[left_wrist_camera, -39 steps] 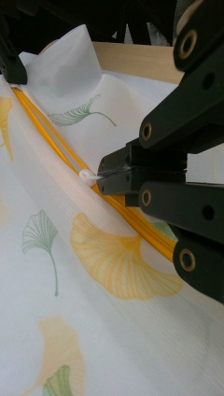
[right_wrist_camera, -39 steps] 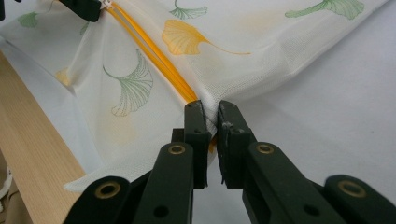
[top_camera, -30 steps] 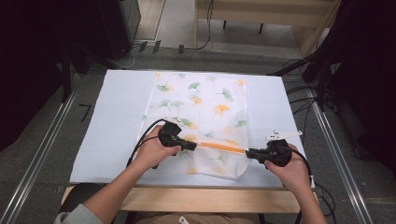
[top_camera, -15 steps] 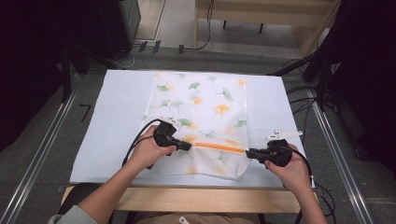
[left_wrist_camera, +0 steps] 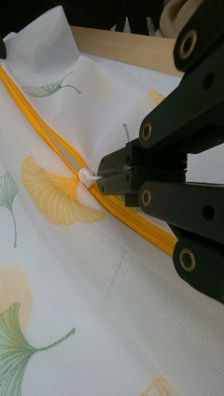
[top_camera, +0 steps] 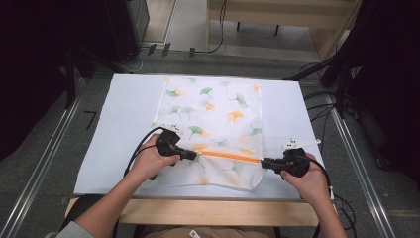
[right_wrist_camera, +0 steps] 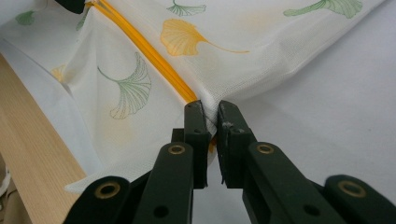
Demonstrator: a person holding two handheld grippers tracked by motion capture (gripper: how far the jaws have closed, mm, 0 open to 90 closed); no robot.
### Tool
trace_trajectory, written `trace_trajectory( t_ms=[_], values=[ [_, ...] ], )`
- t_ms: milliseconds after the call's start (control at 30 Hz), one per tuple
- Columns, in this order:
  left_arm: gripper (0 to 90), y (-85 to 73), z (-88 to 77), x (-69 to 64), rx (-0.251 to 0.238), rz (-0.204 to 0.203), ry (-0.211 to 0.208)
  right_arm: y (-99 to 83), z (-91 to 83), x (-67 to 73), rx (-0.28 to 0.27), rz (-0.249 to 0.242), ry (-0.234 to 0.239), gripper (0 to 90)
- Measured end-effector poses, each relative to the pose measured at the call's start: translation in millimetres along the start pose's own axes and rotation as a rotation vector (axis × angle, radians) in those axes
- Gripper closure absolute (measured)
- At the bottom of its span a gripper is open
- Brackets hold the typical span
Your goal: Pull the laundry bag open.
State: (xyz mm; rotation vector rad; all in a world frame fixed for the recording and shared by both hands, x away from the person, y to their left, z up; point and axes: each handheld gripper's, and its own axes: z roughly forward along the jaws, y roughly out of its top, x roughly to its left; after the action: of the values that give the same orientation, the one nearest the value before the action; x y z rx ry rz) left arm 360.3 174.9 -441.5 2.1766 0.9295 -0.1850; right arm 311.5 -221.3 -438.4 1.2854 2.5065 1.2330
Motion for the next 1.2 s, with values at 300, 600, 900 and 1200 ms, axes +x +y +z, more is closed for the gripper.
trace_trajectory(
  t_ms=[300, 600, 900, 1200],
  values=[
    [90.0, -0.2, -0.8, 0.3, 0.002, -0.005, -0.006, -0.1, -0.1, -0.4, 0.001, 0.0, 0.001, 85.0],
    [90.0, -4.3, -8.6, 4.5, 0.008, -0.017, 0.015, -0.3, -0.4, -0.9, 0.003, -0.001, -0.002, 85.0],
    [90.0, -14.8, -21.0, 13.8, 0.011, -0.041, 0.029, -0.6, -0.3, -1.4, 0.004, -0.001, -0.004, 85.0],
    [90.0, -24.8, -29.2, 21.8, 0.001, -0.073, 0.011, -0.2, 0.8, -0.4, 0.011, -0.002, -0.008, 85.0]
  ],
)
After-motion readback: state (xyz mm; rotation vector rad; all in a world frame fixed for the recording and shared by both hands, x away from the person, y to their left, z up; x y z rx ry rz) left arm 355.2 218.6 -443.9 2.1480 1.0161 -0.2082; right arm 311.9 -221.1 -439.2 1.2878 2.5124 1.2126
